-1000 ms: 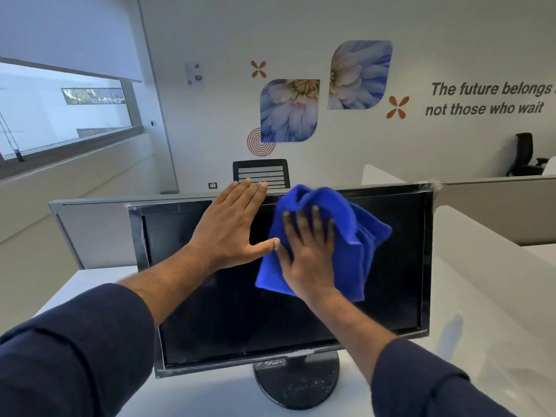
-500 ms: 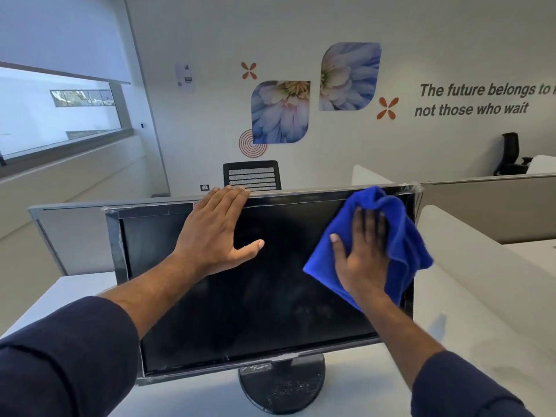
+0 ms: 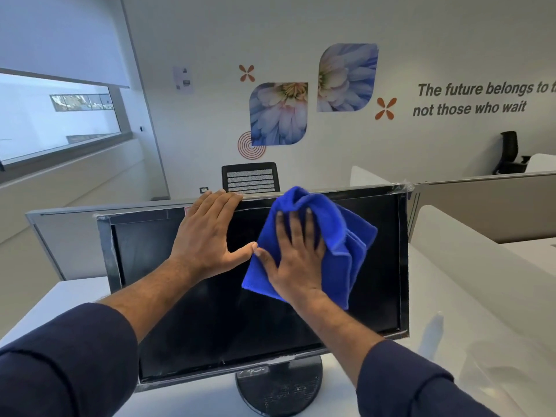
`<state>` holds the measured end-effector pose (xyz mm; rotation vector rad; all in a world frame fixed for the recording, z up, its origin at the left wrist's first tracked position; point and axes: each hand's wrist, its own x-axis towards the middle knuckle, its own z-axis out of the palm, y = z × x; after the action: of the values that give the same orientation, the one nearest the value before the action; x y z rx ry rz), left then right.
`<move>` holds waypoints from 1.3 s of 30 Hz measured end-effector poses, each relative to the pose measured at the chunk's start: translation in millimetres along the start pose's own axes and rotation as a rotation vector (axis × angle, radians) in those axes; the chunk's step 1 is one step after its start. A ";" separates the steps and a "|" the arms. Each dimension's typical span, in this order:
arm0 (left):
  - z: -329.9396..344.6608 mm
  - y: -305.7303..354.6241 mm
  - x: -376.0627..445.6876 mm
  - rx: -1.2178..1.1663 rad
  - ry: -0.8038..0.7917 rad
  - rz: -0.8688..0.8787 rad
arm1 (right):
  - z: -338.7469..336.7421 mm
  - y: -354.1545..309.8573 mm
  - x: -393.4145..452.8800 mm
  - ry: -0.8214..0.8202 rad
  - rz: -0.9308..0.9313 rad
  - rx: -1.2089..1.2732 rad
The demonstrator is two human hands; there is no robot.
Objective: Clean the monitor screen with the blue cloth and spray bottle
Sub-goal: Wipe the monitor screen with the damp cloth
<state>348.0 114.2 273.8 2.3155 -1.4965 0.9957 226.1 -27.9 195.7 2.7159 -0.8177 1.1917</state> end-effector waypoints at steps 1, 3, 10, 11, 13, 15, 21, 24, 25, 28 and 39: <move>0.0 0.8 0.3 -0.002 -0.001 0.001 | 1.4 0.3 -0.6 -0.013 -0.029 -0.020; -0.2 2.3 0.7 -0.009 -0.002 -0.002 | 2.1 10.3 0.0 -0.026 -0.065 -0.040; -0.6 2.5 0.8 0.003 -0.027 0.000 | -16.2 90.5 3.1 -0.011 0.037 0.006; -0.3 2.7 0.8 0.002 -0.026 -0.004 | -18.1 102.9 2.9 0.009 0.096 0.005; -0.1 3.3 0.9 -0.002 -0.021 -0.009 | -22.2 127.4 3.2 0.039 0.226 0.004; -0.2 3.9 1.3 -0.005 -0.020 -0.010 | -26.3 146.2 4.8 0.040 0.306 -0.028; -3.0 5.3 4.5 -0.004 -0.020 -0.010 | -23.5 146.0 5.3 0.065 0.335 -0.028; -6.0 12.0 13.0 0.008 -0.054 0.058 | -15.5 132.3 -4.2 0.049 0.324 -0.003; -6.9 18.3 18.8 0.005 -0.074 0.107 | -12.4 127.1 -8.5 0.043 0.303 0.001; -7.3 46.1 46.1 -0.047 -0.116 0.239 | -3.5 112.0 -23.3 0.017 0.226 -0.004; 13.7 91.0 82.2 -0.016 -0.130 0.337 | 9.4 149.6 -65.4 -0.084 0.119 -0.169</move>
<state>295.9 5.4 299.7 2.1988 -1.9873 0.9151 122.0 -129.6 121.1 2.6273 -1.0523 0.9827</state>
